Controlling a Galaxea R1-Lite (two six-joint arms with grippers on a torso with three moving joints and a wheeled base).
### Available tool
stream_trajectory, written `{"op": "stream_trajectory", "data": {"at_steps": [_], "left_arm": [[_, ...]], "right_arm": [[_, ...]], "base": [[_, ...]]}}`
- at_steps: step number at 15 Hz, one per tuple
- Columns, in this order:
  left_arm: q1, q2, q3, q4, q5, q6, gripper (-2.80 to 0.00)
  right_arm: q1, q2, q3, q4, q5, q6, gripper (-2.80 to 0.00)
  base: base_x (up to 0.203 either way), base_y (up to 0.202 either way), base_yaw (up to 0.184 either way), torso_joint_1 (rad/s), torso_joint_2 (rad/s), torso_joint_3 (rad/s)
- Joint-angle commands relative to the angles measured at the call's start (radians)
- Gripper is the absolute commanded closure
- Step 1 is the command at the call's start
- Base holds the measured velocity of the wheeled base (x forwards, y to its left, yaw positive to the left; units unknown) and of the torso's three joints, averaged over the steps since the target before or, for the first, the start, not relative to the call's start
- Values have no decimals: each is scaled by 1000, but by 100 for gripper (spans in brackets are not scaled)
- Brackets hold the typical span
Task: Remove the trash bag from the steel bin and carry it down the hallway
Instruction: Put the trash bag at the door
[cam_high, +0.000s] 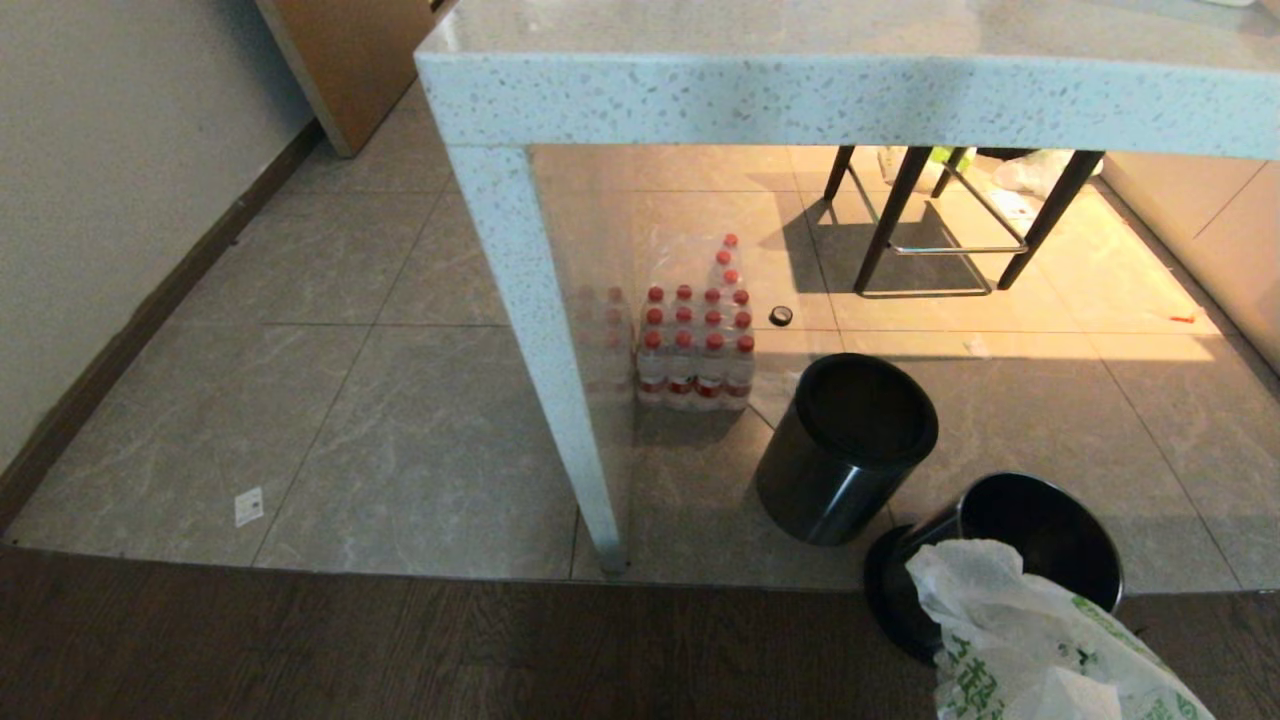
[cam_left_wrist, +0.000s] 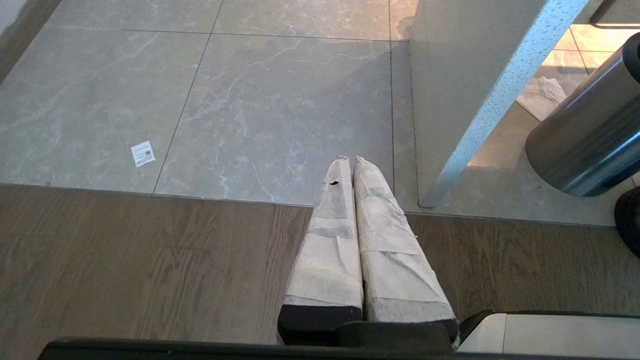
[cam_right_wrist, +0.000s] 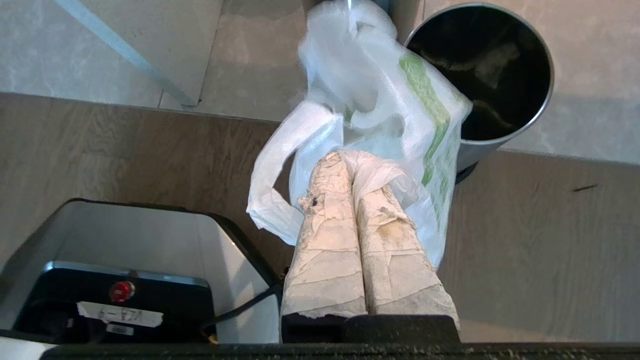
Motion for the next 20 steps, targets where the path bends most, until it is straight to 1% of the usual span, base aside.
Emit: {"op": "stream_trajectory", "data": {"at_steps": [1, 3, 5, 6, 16, 17, 19, 20], "left_arm": [[0, 0, 1, 0, 1, 0, 0], [0, 0, 2, 0, 1, 0, 0], [0, 0, 2, 0, 0, 0, 0], [0, 0, 0, 0, 0, 0, 0], [0, 0, 2, 0, 0, 0, 0], [0, -2, 2, 0, 1, 0, 0], [0, 0, 2, 0, 0, 0, 0], [0, 0, 2, 0, 1, 0, 0]], "right_arm": [[0, 5, 2, -3, 2, -7, 0], [1, 5, 2, -7, 9, -49, 0], [0, 5, 2, 38, 5, -35, 0], [0, 5, 2, 28, 6, -16, 0], [-1, 5, 2, 28, 6, -15, 0], [-21, 7, 1, 32, 6, -15, 0], [-153, -3, -1, 38, 5, -14, 0], [-187, -37, 0, 36, 5, -15, 0]], "base": [[0, 0, 0, 0, 0, 0], [0, 0, 0, 0, 0, 0], [0, 0, 0, 0, 0, 0], [0, 0, 0, 0, 0, 0], [0, 0, 0, 0, 0, 0], [0, 0, 0, 0, 0, 0], [0, 0, 0, 0, 0, 0], [0, 0, 0, 0, 0, 0]]}}
